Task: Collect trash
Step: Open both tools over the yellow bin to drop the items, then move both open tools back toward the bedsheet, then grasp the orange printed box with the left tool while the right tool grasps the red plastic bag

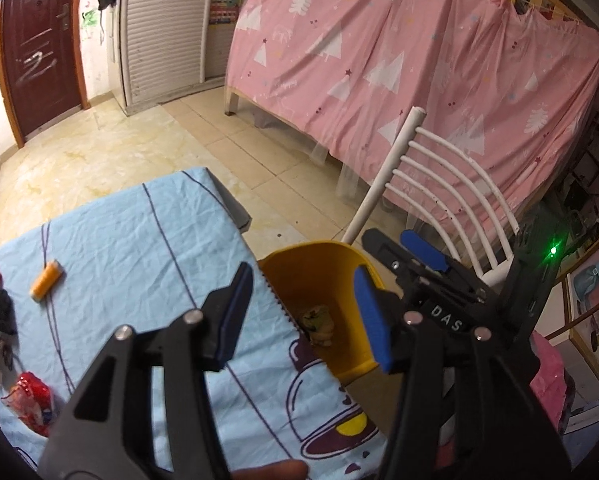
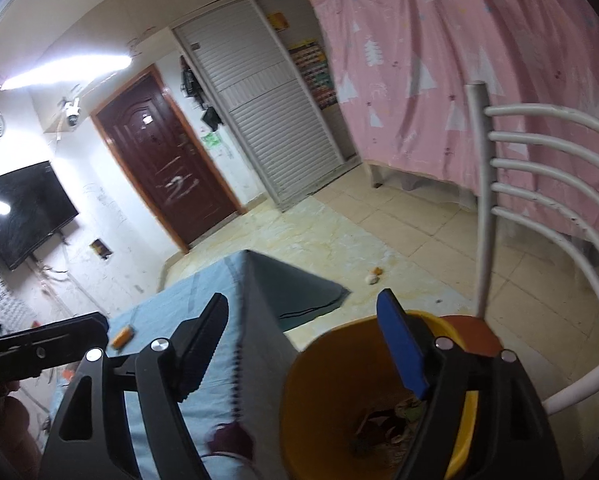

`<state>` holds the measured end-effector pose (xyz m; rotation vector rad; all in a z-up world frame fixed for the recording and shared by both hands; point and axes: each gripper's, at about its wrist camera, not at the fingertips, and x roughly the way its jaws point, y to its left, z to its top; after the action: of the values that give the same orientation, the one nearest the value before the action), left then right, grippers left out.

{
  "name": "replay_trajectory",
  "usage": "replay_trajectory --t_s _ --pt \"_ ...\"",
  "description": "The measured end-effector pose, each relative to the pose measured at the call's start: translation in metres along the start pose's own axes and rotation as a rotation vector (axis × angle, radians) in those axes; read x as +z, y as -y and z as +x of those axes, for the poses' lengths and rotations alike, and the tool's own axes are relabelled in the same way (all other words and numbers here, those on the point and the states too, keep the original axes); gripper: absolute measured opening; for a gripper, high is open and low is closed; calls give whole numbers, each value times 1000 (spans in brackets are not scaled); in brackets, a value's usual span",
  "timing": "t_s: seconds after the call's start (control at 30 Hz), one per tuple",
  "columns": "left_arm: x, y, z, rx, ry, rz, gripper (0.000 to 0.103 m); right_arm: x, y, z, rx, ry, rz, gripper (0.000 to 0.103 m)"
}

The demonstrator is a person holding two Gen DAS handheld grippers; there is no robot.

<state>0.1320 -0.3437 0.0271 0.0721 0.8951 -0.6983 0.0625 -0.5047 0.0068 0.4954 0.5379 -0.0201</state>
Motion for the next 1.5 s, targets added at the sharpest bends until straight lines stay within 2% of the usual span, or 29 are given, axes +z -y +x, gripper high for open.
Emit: replay_trajectory --t_s 0.13,0.2,0.47,0.57,0.73,0.93,1.1,1.3,1.5 --pt "-4 -14 -18 -14 22 -16 50 0 -22 3 37 -12 -34 72" --pt "-4 -21 -25 -13 34 -28 55 0 -33 5 51 -19 -51 74" --pt "-10 -56 -60 12 90 -73 55 -10 -80 20 94 -70 -124 76" --pt "-15 -71 -74 30 114 -90 65 -15 -101 27 109 -94 -155 77" --pt "-20 -96 -99 64 158 -111 69 -24 -134 40 135 -133 -213 79" --pt "-30 -129 -125 139 192 -123 73 -40 -172 52 174 -182 -281 82" --pt "-38 -162 -141 245 203 -121 74 -53 -200 60 212 -222 -330 83" --pt "-51 -207 -161 334 213 -169 74 -68 -226 65 262 -260 -379 84" --pt "-67 -247 -173 388 201 -228 74 -87 -258 72 313 -310 -446 85"
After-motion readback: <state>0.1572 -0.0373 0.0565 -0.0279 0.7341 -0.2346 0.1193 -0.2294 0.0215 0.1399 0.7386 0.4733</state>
